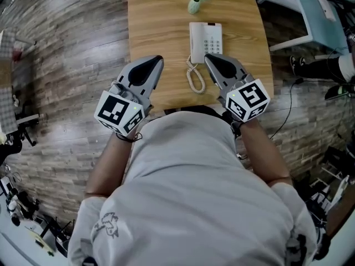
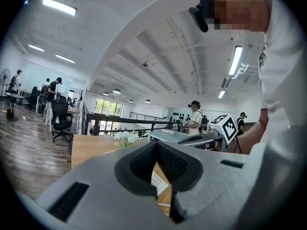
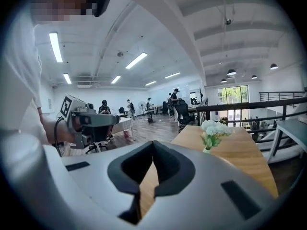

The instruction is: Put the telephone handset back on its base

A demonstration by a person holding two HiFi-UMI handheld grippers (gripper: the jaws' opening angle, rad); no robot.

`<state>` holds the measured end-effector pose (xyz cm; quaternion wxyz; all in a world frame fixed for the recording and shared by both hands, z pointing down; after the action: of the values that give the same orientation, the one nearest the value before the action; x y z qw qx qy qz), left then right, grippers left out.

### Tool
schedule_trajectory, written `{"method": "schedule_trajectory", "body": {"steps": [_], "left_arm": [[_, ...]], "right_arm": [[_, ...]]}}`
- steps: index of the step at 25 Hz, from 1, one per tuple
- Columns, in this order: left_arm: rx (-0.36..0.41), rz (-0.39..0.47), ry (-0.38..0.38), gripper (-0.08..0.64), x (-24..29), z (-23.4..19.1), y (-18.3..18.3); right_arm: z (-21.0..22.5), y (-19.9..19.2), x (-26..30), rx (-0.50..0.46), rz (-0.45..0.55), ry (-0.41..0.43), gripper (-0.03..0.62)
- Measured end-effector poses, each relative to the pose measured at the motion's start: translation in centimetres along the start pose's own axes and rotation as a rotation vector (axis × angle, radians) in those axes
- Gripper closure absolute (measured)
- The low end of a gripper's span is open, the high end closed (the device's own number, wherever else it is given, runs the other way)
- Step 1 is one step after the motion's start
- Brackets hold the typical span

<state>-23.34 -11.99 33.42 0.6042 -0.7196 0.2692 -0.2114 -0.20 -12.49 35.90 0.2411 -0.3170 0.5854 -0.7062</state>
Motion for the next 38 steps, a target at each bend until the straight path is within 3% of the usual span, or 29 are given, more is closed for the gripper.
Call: {"method": "schedule_trajectory", "body": {"steps": [8,17,30,38], "left_arm": [[-0.002,0.021,-0.029,0.555,-0.9,1.9,1.4],[0.0,0.031,-0.01,0.555,0.9,6.0,1.8],[0.026,0.056,0.089,0.555,3.6,19.2,0.7],[0.028,0.049,0.159,0.555,2.4,25.8,-0.2]], "right_arm": [[-1.5,1.5,-3.0,-0.037,0.031,0.03,0.588],[0.1,2.0,-7.6,-0.034,0.052,0.062,0.588],[3.1,0.9,-20.4,-0.052,0.088,0.176,0.588],[2.9,1.5,-26.1,-0.035,0.128,0.239,0.588]]}}
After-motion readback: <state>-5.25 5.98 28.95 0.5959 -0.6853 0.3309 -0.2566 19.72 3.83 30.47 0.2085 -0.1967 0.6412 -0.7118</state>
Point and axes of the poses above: the fingertips, and each gripper's own axes: x forward along the fingers, z to its right, y out of its top, the point moved 8 cm from there along -x, backward along the fingers, and after that the axes turned 8 degrees about z, right-handed, at the moved point
